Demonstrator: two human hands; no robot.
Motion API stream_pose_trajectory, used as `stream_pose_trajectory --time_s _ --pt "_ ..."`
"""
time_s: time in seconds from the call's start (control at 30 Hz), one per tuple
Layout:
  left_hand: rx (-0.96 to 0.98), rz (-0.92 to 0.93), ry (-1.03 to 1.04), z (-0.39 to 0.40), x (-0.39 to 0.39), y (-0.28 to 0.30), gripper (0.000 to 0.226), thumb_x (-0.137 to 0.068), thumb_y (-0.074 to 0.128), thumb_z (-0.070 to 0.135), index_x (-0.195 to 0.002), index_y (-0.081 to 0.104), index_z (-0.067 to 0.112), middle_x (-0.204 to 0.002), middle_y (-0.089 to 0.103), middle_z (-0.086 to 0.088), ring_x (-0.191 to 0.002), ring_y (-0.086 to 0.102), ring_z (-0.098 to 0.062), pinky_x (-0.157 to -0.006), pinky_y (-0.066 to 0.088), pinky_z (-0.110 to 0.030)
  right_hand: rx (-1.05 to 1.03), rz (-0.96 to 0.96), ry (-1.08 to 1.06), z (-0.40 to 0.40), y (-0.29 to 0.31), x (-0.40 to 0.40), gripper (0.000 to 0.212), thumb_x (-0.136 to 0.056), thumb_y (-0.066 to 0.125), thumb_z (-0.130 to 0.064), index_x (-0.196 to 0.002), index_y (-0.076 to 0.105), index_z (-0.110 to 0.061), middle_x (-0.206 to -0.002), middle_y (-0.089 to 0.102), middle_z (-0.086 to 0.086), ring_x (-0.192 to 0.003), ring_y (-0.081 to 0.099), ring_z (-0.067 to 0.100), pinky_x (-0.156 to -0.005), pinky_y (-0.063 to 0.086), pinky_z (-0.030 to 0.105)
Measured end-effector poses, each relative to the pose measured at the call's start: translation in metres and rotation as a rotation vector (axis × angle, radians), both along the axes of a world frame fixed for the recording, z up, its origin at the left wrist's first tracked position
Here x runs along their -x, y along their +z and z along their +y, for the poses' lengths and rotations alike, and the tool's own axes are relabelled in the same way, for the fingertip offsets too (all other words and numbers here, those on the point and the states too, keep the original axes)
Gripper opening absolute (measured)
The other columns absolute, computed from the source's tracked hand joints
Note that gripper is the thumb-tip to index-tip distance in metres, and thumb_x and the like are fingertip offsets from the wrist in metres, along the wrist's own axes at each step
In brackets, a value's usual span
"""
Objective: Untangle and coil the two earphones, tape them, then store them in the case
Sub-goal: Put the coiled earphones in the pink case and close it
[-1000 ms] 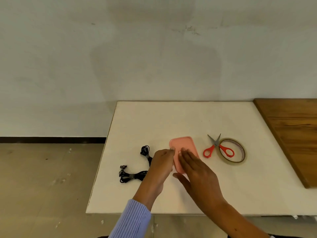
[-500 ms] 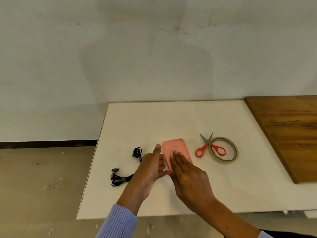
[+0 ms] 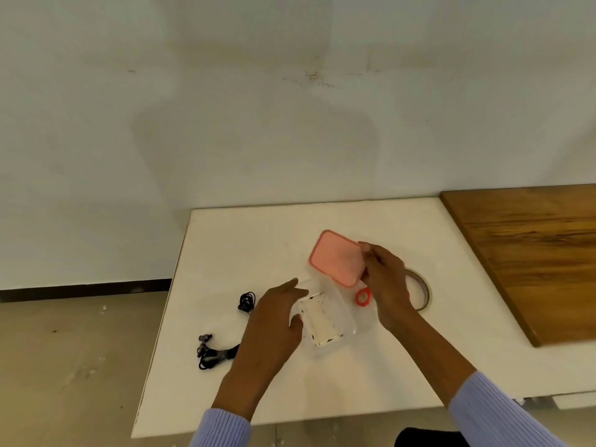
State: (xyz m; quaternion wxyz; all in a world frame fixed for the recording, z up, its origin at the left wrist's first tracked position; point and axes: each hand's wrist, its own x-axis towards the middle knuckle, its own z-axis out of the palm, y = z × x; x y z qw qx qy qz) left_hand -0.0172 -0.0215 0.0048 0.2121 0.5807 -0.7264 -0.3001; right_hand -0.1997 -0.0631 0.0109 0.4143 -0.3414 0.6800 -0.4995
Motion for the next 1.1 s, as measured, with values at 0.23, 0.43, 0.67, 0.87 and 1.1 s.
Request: stream_pose_trajectory --time_s 0.23,0.43,0.67,0.87,1.1 --pt "0.08 -0.114 -0.034 -0.001 -0.004 0.001 0.042 -0.089 0.049 0.006 -0.127 0.054 0.02 -0.135 0.045 0.007 -0.116 0.048 -0.011 -0.084 0.029 -0.007 -0.179 0.304 0.25 -0.002 -0.008 -0.005 0.053 -0.085 0.067 -0.024 -0.132 0.047 -0.011 -0.13 0.054 0.002 -0.119 0.052 0.022 -0.094 0.041 0.025" --pt "0.071 -0.062 0.128 -0.001 -0.01 0.006 0.011 -0.085 0.066 0.021 -0.088 0.069 0.011 -0.084 0.064 0.002 -0.079 0.059 -0.013 -0.071 0.043 -0.02 -0.005 0.721 0.319 0.041 0.004 -0.003 0.026 -0.084 0.068 -0.024 -0.11 0.066 -0.021 -0.106 0.066 -0.007 -0.096 0.06 0.01 -0.084 0.047 0.025" --pt "-0.16 0.056 0.148 0.007 -0.02 0.015 0.016 -0.073 0.078 0.016 -0.061 0.067 0.013 -0.058 0.06 0.008 -0.054 0.054 -0.001 -0.053 0.039 -0.003 0.0 0.796 0.375 0.046 -0.002 -0.011 0.015 -0.083 0.067 -0.007 -0.086 0.073 -0.02 -0.091 0.071 -0.006 -0.076 0.055 0.001 -0.082 0.049 0.02" --pt "-0.169 0.067 0.282 0.008 -0.041 0.017 0.02 -0.083 0.069 0.021 -0.071 0.071 0.005 -0.066 0.068 -0.01 -0.054 0.059 -0.014 -0.05 0.043 -0.016 0.013 0.9 0.35 0.049 0.007 -0.02 0.014 -0.085 0.063 -0.01 -0.091 0.073 -0.019 -0.099 0.072 -0.006 -0.083 0.061 0.007 -0.076 0.04 0.016" --pt "-0.079 0.08 0.537 0.003 -0.077 0.014 0.028 -0.089 0.059 0.025 -0.073 0.069 0.005 -0.069 0.07 -0.008 -0.068 0.066 -0.023 -0.066 0.051 -0.03 0.302 1.025 0.499 0.053 0.024 -0.077 0.016 -0.083 0.066 -0.014 -0.097 0.07 -0.019 -0.091 0.072 -0.001 -0.087 0.065 0.019 -0.066 0.051 0.03"
